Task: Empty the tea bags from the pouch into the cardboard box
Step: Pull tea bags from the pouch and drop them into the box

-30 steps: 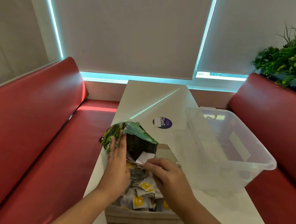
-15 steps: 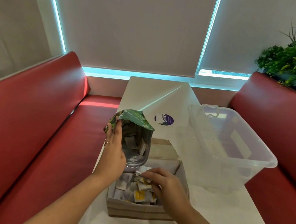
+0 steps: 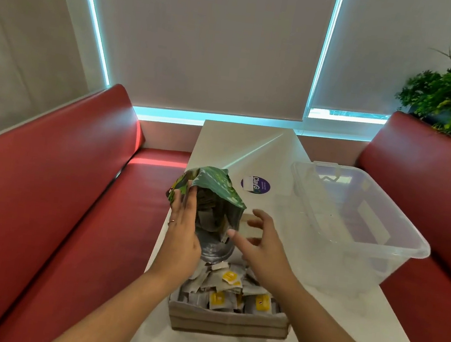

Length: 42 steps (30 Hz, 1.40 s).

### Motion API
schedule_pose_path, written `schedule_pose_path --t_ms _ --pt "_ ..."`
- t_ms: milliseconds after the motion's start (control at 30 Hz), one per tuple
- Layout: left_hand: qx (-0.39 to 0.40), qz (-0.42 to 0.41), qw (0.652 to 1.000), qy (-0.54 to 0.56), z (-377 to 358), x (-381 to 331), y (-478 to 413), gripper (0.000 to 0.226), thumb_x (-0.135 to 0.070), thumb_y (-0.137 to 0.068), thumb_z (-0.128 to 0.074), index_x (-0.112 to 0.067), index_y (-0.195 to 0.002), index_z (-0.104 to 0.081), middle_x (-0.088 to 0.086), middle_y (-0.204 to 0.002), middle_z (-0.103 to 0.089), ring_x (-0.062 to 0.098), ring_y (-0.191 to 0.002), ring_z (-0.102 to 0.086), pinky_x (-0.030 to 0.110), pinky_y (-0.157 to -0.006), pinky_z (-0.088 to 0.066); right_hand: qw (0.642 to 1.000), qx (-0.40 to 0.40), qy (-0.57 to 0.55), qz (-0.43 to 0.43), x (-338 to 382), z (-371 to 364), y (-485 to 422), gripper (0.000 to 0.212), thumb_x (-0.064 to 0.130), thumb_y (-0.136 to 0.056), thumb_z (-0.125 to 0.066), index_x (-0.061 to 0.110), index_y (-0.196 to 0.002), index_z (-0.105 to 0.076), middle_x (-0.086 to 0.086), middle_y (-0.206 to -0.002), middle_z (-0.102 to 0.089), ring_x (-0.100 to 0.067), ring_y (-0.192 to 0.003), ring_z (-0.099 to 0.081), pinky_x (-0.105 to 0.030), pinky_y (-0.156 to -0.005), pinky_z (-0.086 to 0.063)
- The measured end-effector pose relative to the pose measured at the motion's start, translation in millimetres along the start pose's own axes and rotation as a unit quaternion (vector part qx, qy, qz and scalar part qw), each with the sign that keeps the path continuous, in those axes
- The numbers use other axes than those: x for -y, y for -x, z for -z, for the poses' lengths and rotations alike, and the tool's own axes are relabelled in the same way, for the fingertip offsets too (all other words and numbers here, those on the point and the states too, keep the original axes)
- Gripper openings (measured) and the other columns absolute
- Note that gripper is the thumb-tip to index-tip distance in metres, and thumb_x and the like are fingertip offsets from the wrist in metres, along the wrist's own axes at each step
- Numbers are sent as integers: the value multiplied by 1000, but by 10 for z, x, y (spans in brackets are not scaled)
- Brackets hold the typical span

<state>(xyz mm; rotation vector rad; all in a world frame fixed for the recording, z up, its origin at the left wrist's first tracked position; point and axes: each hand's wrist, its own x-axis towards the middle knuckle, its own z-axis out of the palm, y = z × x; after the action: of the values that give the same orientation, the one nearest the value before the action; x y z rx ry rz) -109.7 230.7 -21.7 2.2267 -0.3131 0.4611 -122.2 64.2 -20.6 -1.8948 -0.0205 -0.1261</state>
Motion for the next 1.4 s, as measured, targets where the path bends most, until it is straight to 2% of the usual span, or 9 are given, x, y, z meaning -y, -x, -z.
schedule_pose_path --t_ms 100,233,333,433,533,733,1133,1333,1400 --pt "0 -39 999 -3 -47 -62 61 93 16 -84 -36 -39 -142 11 -5 -158 14 9 -145 13 29 -119 -6 991 70 -52 -106 157 -7 -139 45 40 -95 -48 28 -135 -33 1 -118 -50 -18 -96 -57 -37 -71 -59" --pt "-30 -156 986 -44 -8 -183 111 103 19 -78 -38 -41 -145 13 -25 -154 17 11 -146 8 22 -118 -2 989 -23 -102 -103 136 -74 -166 32 19 -100 -29 21 -129 -43 -9 -121 -55 -22 -98 -58 -37 -81 -54" --pt "-43 -232 967 -94 19 -195 88 91 8 -77 -30 -31 -149 10 -18 -157 13 21 -147 2 45 -117 -16 982 -80 -153 -77 107 -112 -133 31 14 -100 -31 18 -124 -50 -4 -113 -59 -19 -101 -57 -31 -82 -51" --pt "-16 -222 965 -137 -16 -169 45 92 7 -74 -28 -32 -149 10 -14 -159 6 24 -147 0 57 -111 -26 969 -80 -196 -125 75 -132 -82 32 20 -99 -33 20 -126 -51 -5 -115 -62 -25 -101 -61 -41 -83 -55" --pt "-12 -236 957 -169 -82 -146 73 97 12 -72 -38 -23 -150 6 -7 -160 3 27 -147 -2 56 -111 -27 963 -106 -207 -137 28 -154 -25 29 10 -99 -32 18 -120 -51 -7 -114 -59 -25 -100 -58 -23 -71 -55" --pt "0 -251 949 -192 -105 -65 67 98 14 -68 -50 -18 -150 -8 -3 -160 -3 28 -147 -5 51 -112 -28 935 -126 -278 -183 -105 -266 -102 30 12 -98 -34 21 -120 -52 -11 -113 -62 -31 -99 -63 -53 -83 -55" --pt "2 -261 945 -194 -56 -56 -1 85 1 -73 -24 -25 -150 -4 -8 -159 -7 26 -147 -6 57 -108 -31 931 -125 -295 -173 -168 -291 -181 35 13 -94 -36 27 -121 -54 -8 -114 -65 -31 -99 -64 -53 -84 -54" --pt "-6 -254 952 -173 -57 -27 -1 84 12 -71 -35 -15 -148 -18 -9 -158 -9 25 -147 -8 55 -109 -31 928 -116 -288 -206 -162 -297 -184 40 1 -91 -33 22 -118 -55 -12 -109 -65 -32 -90 -65 -38 -65 -57" --pt "-11 -260 950 -172 -41 -20 2 83 10 -72 -33 -15 -148 -16 -9 -159 -8 25 -147 -7 53 -113 -26 928 -123 -292 -195 -186 -311 -194 42 0 -89 -34 21 -119 -55 -13 -110 -65 -34 -95 -64 -47 -76 -57"
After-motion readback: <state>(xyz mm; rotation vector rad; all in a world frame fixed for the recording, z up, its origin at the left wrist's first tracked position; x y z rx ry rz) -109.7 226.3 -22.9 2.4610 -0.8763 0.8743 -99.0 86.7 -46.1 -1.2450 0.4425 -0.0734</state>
